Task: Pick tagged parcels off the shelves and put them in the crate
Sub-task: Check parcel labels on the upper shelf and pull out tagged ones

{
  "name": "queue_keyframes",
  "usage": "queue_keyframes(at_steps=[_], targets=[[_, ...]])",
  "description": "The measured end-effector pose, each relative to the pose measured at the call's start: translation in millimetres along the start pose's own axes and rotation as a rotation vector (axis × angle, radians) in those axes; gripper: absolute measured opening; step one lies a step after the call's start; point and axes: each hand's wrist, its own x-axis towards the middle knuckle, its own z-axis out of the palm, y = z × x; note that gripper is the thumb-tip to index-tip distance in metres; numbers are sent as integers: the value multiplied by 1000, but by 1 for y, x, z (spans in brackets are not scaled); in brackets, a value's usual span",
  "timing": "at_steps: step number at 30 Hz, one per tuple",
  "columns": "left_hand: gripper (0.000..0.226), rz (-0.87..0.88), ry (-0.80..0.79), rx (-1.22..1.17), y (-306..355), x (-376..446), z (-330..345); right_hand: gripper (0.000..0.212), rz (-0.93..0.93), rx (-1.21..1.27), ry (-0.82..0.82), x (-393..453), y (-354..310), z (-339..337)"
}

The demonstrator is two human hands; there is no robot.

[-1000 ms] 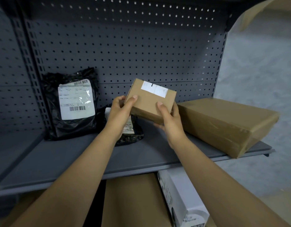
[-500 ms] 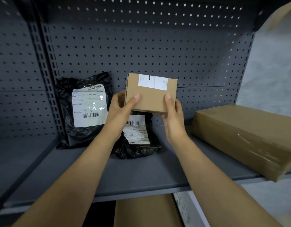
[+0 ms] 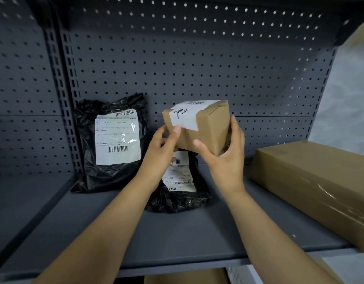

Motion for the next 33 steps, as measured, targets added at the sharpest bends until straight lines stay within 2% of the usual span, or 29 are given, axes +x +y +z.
queue_keyframes(at_steps=[3,7,10,13,16,18,20,23,27,30,33], targets=[[82,-57,-81,-180,5,-1,-1,101,-126,-46,10,-3,4,3],[73,-117,-137,-425,11,-1,1,95,-225,-25,-39,-2,10,5],[66,-95,-99,-411,10,-1,-2,96,-260,-55,-153,-4,8,5],[53,-97,-63,-405,7,1,-7,89,-154,31,-314,-9,3,6],[48,-117,-77,-404,3,5,-10,66,-39,155,-249,-8,2,9],[51,-131,-103,-400,0,5,-9,76,72,235,-199,-5,3,8],[52,-123,-113,-383,0,5,-8,95,126,233,-197,-4,3,5],[55,-95,-42,-342,-1,6,-10,111,25,56,-188,-7,3,5],[79,-65,-71,-273,3,5,-11,90,-107,-59,-188,-8,2,6],[100,-36,-125,-255,6,2,-13,82,-119,-42,-206,-8,0,4],[94,-23,-155,-184,5,1,-13,70,-115,10,-200,-9,-2,4]])
